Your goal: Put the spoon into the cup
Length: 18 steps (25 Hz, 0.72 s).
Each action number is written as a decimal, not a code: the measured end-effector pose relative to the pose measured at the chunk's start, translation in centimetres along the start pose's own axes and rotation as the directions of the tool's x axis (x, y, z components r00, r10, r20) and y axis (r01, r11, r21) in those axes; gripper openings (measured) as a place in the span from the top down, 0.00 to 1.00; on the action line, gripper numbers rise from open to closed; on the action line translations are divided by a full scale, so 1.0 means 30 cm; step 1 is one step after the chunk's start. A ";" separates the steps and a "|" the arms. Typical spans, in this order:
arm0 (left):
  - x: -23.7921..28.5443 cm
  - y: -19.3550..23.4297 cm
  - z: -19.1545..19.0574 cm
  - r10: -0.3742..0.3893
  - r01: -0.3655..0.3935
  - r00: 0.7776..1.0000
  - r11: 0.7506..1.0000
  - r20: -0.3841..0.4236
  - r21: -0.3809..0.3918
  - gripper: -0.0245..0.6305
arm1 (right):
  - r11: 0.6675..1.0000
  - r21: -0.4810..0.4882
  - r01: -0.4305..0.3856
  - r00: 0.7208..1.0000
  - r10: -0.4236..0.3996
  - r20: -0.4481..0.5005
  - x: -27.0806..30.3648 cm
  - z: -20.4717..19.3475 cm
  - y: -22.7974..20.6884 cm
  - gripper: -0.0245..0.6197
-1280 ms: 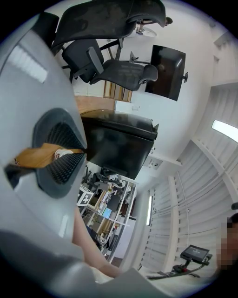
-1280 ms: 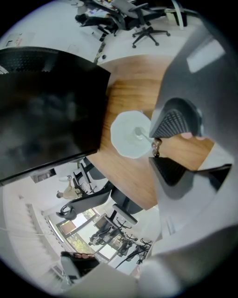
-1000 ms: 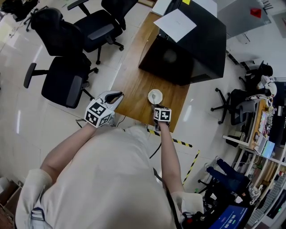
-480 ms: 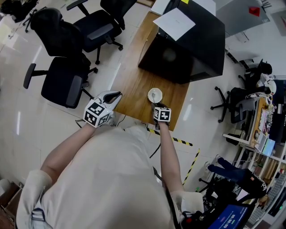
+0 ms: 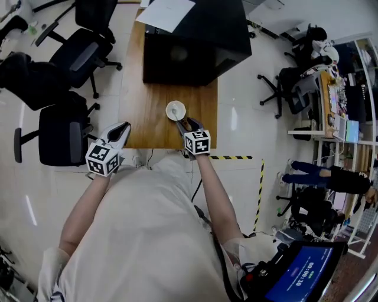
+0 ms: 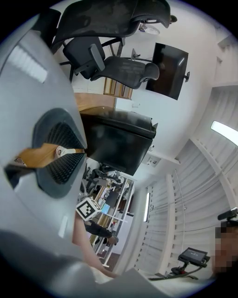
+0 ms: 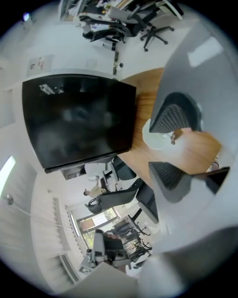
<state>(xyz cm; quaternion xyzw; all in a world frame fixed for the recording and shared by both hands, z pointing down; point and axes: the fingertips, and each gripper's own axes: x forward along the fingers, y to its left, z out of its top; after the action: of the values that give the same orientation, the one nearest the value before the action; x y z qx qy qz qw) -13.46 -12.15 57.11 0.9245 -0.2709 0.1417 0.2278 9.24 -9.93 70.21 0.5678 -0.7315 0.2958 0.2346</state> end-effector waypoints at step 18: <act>0.049 -0.110 -0.022 -0.107 0.107 0.994 0.994 0.010 -0.012 0.95 | 1.000 -0.010 -0.006 0.962 0.008 0.273 -0.341 0.178 0.178 0.67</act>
<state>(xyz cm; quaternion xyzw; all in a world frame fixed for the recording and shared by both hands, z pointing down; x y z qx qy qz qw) -10.48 -9.98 57.10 0.9369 -0.2227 0.1233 0.2396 6.52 -5.63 58.55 0.5995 -0.7601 0.2124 0.1331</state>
